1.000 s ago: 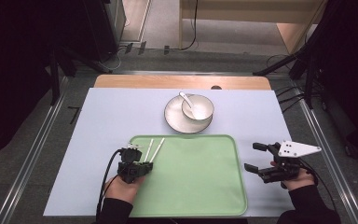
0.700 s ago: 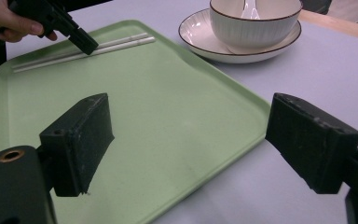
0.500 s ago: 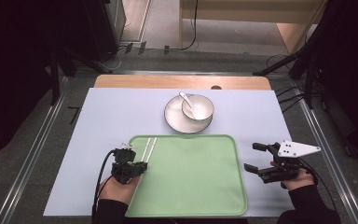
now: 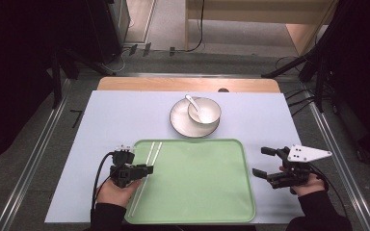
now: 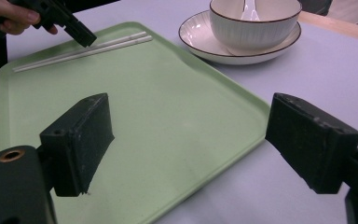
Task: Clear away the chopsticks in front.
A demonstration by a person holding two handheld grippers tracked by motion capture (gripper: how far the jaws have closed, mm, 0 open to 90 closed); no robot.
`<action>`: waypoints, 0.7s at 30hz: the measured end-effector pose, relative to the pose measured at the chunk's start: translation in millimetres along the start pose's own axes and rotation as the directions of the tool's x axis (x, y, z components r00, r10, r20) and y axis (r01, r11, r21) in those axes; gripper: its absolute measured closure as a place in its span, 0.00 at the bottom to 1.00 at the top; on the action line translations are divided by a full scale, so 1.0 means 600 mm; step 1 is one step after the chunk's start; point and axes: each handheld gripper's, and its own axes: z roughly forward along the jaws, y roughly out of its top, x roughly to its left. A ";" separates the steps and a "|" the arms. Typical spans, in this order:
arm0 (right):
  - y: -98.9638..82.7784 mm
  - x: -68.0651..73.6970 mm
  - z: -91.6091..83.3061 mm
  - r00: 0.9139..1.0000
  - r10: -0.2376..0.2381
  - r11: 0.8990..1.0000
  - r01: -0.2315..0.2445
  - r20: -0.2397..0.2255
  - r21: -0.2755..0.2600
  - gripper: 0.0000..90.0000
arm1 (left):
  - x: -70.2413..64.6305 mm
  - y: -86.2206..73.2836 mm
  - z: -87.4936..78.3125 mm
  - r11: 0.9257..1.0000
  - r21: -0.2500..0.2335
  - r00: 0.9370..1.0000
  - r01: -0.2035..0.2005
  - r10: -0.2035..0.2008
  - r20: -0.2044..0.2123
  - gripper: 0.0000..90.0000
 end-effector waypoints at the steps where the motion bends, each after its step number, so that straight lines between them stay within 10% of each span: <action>1: 0.000 0.000 0.000 1.000 0.002 1.000 -0.002 -0.001 0.000 0.17 | 0.001 0.002 -0.004 1.000 0.006 1.000 -0.008 0.008 0.017 0.67; 8: 0.000 0.000 0.000 1.000 0.002 1.000 -0.002 0.001 0.001 0.17 | 0.014 0.016 -0.037 0.992 -0.002 0.987 -0.127 0.127 0.096 0.45; 21: -0.001 0.000 -0.001 1.000 0.011 1.000 -0.011 0.005 0.001 0.17 | 0.077 -0.003 -0.101 0.978 -0.049 0.975 -0.201 0.204 0.086 0.39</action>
